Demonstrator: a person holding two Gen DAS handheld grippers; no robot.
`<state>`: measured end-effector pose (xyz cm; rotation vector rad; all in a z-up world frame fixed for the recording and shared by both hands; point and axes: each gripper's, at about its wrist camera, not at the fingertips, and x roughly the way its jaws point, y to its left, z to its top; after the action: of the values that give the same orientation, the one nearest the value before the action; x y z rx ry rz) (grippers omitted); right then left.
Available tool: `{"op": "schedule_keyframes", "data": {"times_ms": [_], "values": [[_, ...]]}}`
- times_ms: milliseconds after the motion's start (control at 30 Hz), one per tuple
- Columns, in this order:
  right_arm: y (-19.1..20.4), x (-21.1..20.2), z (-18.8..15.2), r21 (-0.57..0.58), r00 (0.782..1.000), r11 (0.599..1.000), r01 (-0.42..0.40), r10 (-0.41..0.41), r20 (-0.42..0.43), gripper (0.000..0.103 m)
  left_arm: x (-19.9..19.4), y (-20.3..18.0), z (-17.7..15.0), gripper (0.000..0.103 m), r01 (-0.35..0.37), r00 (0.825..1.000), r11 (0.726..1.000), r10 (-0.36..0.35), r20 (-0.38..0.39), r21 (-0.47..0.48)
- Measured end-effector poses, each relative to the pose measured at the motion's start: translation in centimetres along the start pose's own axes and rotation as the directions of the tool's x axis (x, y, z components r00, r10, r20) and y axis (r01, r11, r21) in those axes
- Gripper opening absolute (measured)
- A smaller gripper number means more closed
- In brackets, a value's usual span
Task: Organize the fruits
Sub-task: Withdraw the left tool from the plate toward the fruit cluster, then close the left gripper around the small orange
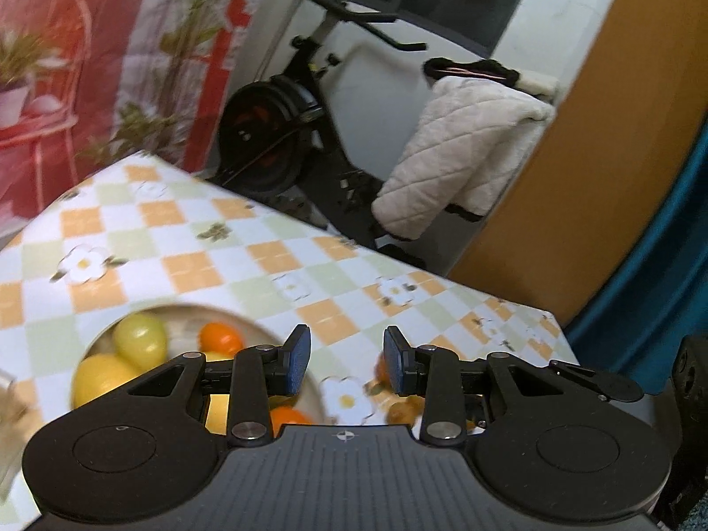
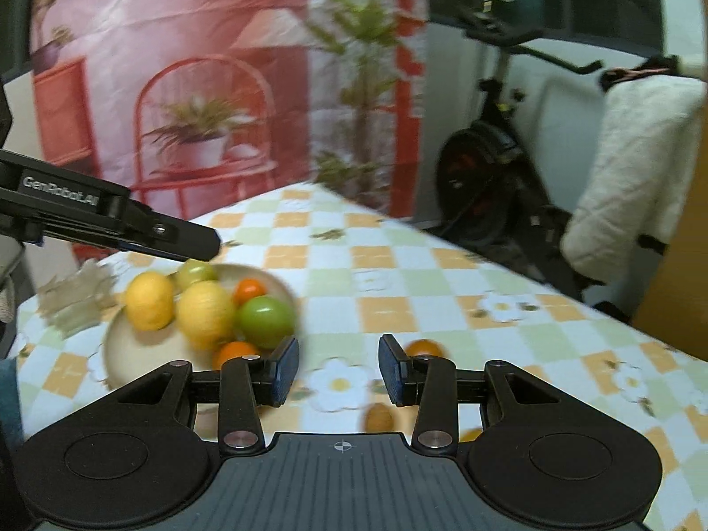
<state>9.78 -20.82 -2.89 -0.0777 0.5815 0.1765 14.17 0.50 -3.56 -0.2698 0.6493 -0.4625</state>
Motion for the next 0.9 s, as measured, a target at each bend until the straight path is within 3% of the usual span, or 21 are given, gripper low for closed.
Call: {"op": "schedule_keyframes", "data": {"times_ms": [433,700,800,900], "values": [[-8.4,-1.7,-3.5,0.126,0.987,0.98,0.157,-0.16,0.016,0.037,4.9,-5.5,1.6,0.038,0.061,0.998,0.992,-0.057,-0.036,0.111],[-8.6,0.0,-6.4,0.149,0.991,0.979,0.137,-0.135,-0.024,0.038,8.1,-7.0,-0.2,0.038,0.133,0.982,0.982,-0.112,-0.151,0.137],[-8.1,0.6,-7.3,0.162,0.995,0.982,0.102,-0.098,-0.029,0.049,9.5,-7.6,-1.2,0.038,0.154,0.972,0.977,-0.123,-0.2,0.148],[-8.0,1.2,-7.9,0.186,0.995,0.978,0.095,-0.092,-0.026,0.05,10.8,-8.4,-2.2,0.039,0.179,0.961,0.97,-0.136,-0.241,0.163]]}}
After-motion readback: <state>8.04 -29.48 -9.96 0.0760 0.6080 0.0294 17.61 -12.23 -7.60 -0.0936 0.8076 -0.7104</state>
